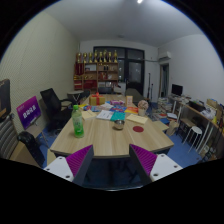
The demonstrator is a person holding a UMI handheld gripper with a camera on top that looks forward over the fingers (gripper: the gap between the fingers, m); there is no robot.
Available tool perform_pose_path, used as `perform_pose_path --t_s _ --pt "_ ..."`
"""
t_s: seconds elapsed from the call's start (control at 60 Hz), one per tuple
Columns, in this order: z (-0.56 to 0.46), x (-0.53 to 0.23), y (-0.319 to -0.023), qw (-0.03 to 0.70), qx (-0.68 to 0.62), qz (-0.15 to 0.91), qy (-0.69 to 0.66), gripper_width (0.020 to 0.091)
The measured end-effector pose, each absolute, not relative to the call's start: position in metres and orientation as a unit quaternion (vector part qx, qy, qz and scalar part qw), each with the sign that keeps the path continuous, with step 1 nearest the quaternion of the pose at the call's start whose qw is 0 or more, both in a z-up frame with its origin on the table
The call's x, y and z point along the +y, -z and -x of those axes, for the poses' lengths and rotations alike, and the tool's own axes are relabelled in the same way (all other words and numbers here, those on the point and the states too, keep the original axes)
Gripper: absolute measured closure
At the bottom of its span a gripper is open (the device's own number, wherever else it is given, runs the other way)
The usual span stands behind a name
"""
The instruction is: Pour water
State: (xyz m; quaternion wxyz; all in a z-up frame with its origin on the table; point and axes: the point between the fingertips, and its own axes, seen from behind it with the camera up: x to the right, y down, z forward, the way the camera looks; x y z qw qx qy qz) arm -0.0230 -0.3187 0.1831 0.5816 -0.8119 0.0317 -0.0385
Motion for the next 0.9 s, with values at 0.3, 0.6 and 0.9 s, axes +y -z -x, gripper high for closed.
perform_pose_path --t_s 0.3,0.6,0.9 --pt "0.115 -0.229 -0.167 0.588 0.023 0.808 0.025 0.0282" --pt "0.196 -0.045 -0.12 0.616 -0.03 0.787 -0.01 0.0275" --pt "0.208 0.072 -0.087 0.624 -0.015 0.781 -0.011 0.0431"
